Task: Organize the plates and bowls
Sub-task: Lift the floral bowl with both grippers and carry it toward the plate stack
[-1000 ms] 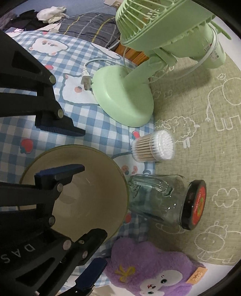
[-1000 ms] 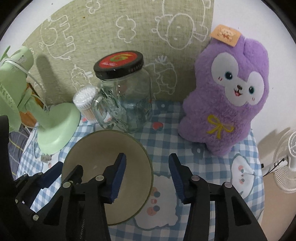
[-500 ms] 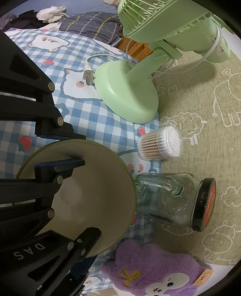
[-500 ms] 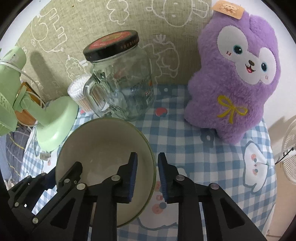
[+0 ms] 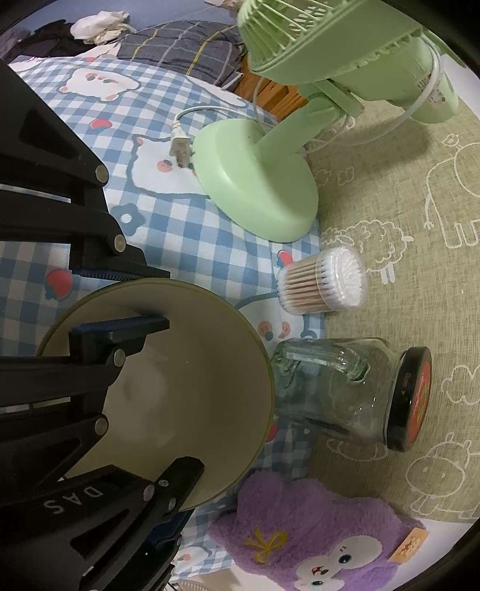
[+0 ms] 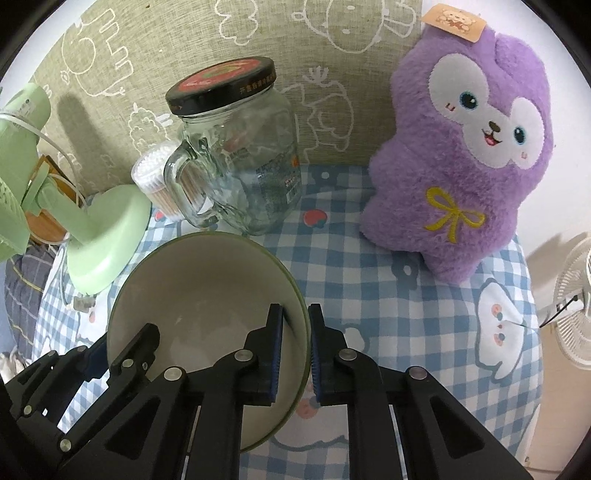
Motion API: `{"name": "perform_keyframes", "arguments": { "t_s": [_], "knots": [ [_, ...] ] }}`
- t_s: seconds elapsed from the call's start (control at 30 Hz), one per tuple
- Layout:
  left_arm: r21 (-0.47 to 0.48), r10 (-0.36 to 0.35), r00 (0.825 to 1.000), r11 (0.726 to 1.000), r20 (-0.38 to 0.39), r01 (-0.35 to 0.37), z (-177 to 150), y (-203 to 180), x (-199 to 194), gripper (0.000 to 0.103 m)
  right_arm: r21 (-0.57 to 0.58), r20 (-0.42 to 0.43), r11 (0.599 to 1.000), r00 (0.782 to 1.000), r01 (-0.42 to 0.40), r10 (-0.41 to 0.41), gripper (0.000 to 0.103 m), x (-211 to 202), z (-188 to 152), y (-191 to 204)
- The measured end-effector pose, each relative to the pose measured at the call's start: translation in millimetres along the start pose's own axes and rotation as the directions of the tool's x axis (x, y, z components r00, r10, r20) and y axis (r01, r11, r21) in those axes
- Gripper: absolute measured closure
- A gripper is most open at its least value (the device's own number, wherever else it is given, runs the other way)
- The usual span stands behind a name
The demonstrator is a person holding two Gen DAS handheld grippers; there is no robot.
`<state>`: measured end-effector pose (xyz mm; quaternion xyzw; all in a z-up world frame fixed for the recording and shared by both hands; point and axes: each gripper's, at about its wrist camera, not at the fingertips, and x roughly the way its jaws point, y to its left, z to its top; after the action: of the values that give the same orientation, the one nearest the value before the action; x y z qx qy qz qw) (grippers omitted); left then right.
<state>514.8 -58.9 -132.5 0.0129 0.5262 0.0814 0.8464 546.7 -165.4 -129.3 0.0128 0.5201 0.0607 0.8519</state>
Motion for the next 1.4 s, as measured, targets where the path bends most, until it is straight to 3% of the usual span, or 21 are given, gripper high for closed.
{"name": "perform_keyframes", "arguments": {
  "t_s": [0.77, 1.4],
  "knots": [
    [-0.011, -0.014, 0.998, 1.000, -0.057, 0.014, -50, 10, -31, 0.088, 0.000, -0.064, 1.000, 0.998, 0.012, -0.012, 0.087, -34, -58, 5],
    [-0.006, -0.026, 0.998, 1.000, -0.059, 0.025, -57, 6, -37, 0.091, -0.016, -0.056, 0.997, 0.996, 0.069, -0.070, 0.085, -42, -62, 5]
  ]
}}
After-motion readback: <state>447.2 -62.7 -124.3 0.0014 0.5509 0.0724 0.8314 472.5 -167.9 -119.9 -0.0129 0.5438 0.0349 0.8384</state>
